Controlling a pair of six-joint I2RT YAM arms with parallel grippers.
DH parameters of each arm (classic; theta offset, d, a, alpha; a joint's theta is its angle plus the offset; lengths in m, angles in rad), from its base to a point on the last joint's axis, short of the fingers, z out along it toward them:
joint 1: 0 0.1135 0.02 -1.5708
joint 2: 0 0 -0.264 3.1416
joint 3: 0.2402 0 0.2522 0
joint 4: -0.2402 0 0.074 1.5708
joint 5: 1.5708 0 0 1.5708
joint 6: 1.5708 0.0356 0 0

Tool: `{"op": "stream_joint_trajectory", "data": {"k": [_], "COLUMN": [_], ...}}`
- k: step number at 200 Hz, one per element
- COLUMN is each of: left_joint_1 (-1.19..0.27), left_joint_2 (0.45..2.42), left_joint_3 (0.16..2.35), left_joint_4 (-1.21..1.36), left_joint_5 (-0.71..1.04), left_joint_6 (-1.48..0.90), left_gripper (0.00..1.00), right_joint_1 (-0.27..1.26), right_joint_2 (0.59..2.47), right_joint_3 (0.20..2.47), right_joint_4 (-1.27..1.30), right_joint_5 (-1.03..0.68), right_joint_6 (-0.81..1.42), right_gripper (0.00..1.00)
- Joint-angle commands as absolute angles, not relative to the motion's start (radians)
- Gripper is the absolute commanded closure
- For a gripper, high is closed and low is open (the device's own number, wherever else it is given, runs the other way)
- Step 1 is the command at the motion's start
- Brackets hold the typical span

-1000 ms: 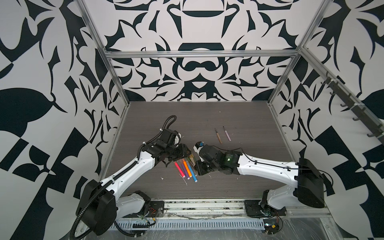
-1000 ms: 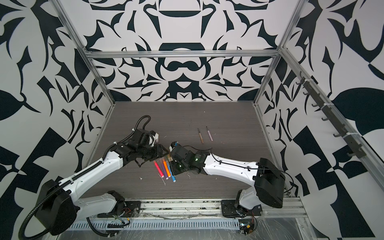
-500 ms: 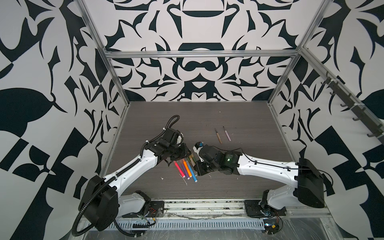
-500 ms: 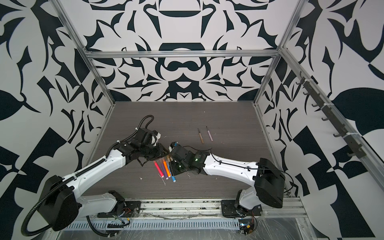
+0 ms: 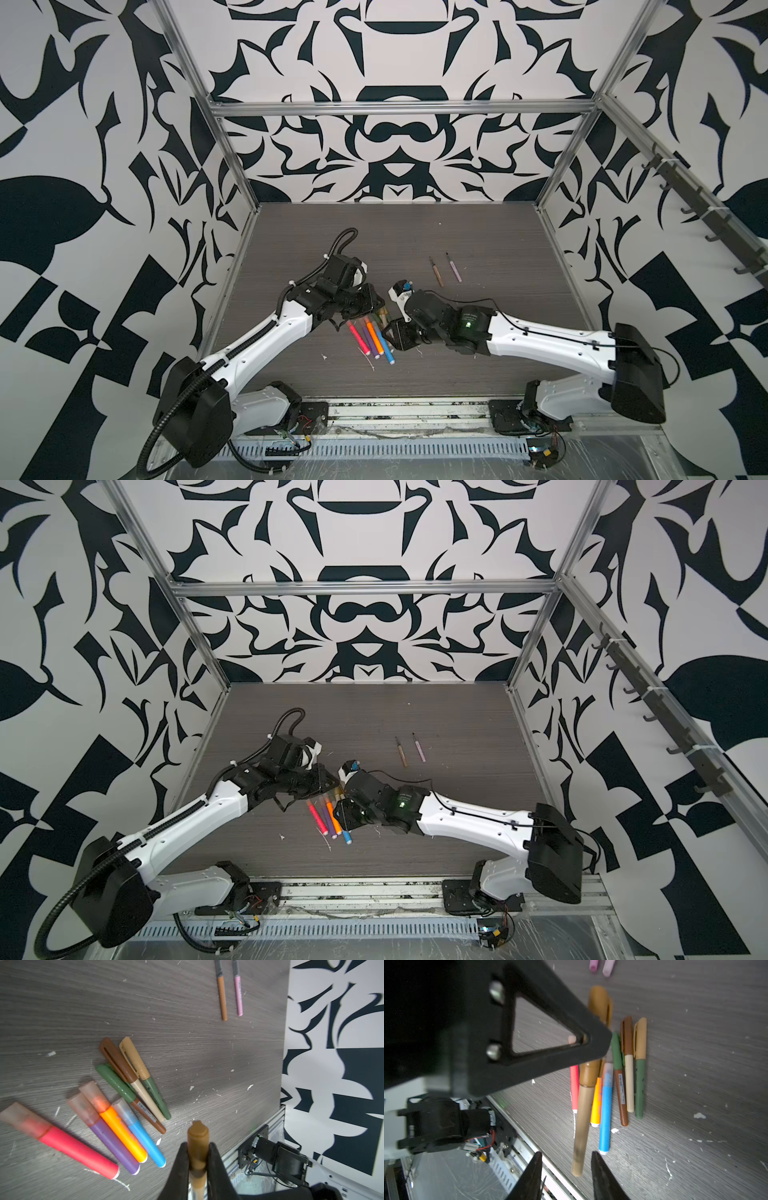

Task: Open the pen caps
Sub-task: 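Reach the left gripper to the tan pen's cap and close on it, then pull the left gripper away from the right, drawing the tan cap off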

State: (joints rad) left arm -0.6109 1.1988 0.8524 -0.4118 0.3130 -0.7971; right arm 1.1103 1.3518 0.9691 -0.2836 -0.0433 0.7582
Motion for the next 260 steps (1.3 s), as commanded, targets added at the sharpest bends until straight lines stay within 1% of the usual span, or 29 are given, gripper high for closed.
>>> {"op": "stream_joint_trajectory", "data": {"k": [1,46,67,76,99,109,135,142,161,202,223,231,237,244,260], "left_joint_1": [-0.612,-0.612,-0.612,-0.612,-0.612,-0.612,-0.612,-0.612,-0.612,-0.612,-0.614,-0.614,-0.615,-0.616,-0.617], "left_joint_2": [1.165,1.125,1.106,1.100,1.094,1.095,1.095,1.095,1.100,1.111,1.130,1.139,1.143,1.145,1.145], "left_joint_3": [0.877,0.891,0.893,0.893,0.892,0.891,0.891,0.891,0.893,0.890,0.884,0.885,0.883,0.881,0.876], "left_joint_4": [-0.421,-0.417,-0.418,-0.418,-0.420,-0.420,-0.417,-0.417,-0.417,-0.415,-0.403,-0.400,-0.396,-0.390,-0.381], "left_joint_5": [0.337,0.358,0.360,0.360,0.362,0.362,0.357,0.353,0.351,0.358,0.379,0.387,0.389,0.391,0.390], "left_joint_6": [-0.825,-0.856,-0.864,-0.866,-0.868,-0.868,-0.866,-0.867,-0.864,-0.864,-0.868,-0.869,-0.870,-0.872,-0.875], "left_gripper": [1.00,1.00,1.00,1.00,1.00,0.99,0.68,0.64,0.60,0.60,0.53,0.53,0.55,0.63,0.85], "right_joint_1": [1.115,1.115,1.114,1.115,1.115,1.115,1.115,1.114,1.115,1.115,1.115,1.115,1.114,1.114,1.115], "right_joint_2": [1.334,1.389,1.400,1.403,1.405,1.404,1.412,1.414,1.415,1.413,1.416,1.416,1.413,1.414,1.411], "right_joint_3": [0.964,0.983,0.982,0.982,0.982,0.982,0.992,0.994,0.995,0.995,1.000,1.001,1.002,1.002,1.001], "right_joint_4": [-0.218,-0.198,-0.190,-0.187,-0.188,-0.192,-0.198,-0.198,-0.197,-0.194,-0.193,-0.193,-0.193,-0.195,-0.198], "right_joint_5": [0.003,-0.018,-0.017,-0.016,-0.017,-0.019,-0.036,-0.043,-0.049,-0.053,-0.060,-0.063,-0.063,-0.063,-0.060], "right_joint_6": [0.772,0.781,0.790,0.790,0.790,0.791,0.783,0.781,0.779,0.773,0.766,0.766,0.765,0.765,0.764], "right_gripper": [0.59,0.62,0.66,0.73,1.00,1.00,1.00,1.00,1.00,1.00,1.00,1.00,1.00,1.00,1.00]}}
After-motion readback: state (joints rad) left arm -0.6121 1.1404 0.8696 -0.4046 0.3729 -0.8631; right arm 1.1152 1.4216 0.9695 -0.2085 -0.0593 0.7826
